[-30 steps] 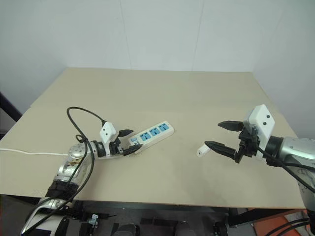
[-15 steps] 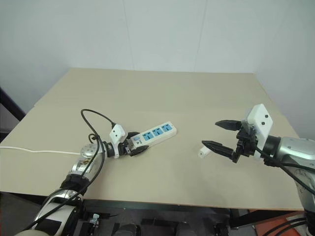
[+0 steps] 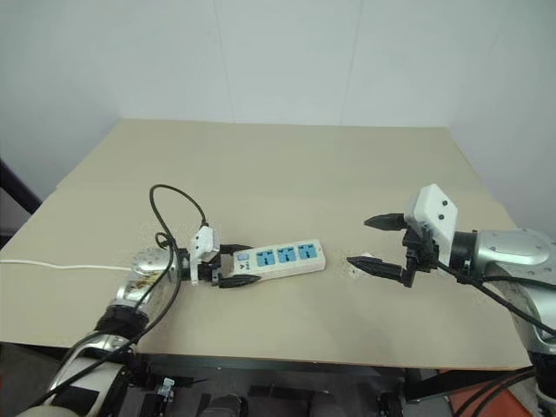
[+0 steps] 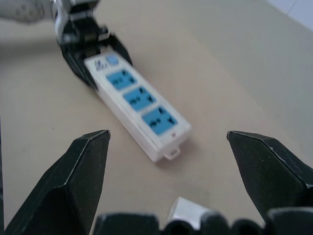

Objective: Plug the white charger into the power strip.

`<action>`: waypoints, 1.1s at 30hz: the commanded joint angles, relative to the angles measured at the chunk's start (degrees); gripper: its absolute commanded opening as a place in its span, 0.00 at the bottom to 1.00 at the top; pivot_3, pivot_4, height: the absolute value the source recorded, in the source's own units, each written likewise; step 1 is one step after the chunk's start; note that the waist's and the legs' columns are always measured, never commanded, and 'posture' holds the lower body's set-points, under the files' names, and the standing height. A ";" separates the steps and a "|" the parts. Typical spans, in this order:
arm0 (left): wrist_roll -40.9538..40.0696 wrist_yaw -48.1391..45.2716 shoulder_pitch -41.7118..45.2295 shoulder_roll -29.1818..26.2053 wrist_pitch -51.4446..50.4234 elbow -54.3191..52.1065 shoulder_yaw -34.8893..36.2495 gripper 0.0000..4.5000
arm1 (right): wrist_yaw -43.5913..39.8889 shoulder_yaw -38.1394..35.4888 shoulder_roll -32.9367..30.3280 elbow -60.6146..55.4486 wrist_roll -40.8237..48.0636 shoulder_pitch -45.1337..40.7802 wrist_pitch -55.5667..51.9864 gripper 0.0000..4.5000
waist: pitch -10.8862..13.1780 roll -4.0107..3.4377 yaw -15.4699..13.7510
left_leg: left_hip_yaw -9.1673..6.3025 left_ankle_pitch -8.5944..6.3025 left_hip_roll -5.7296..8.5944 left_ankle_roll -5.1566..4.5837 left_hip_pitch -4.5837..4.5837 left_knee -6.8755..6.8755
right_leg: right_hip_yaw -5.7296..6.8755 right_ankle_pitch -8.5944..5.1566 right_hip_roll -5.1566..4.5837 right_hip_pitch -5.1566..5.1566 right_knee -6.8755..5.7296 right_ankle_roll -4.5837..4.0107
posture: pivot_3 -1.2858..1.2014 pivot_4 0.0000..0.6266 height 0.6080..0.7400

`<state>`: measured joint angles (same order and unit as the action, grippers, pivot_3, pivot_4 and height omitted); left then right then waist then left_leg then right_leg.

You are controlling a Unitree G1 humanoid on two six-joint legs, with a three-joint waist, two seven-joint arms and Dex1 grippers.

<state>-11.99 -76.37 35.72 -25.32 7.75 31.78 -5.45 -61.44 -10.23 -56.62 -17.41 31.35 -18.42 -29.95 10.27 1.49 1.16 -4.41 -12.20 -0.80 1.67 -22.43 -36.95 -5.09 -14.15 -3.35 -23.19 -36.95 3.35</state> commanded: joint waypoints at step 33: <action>-0.18 -8.69 -7.26 -0.54 5.94 -1.10 -5.08 0.73 | -25.07 39.40 10.98 47.38 -46.23 -38.17 53.45 1.00 | 0.00 -0.18 1.00 | 0.02 0.00 0.03 0.00 0.21 0.00 | -0.02 0.17 -0.04 0.10 -0.10 -0.29 | 0.52 0.24 1.00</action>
<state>-13.11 -84.06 28.71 -25.82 15.00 31.19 -8.64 -86.20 29.10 -45.49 28.95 -13.36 -54.26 20.83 10.26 1.31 2.17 -4.39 -12.19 -0.77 1.67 -22.23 -36.95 -5.10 -13.99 -3.39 -23.09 -37.04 3.06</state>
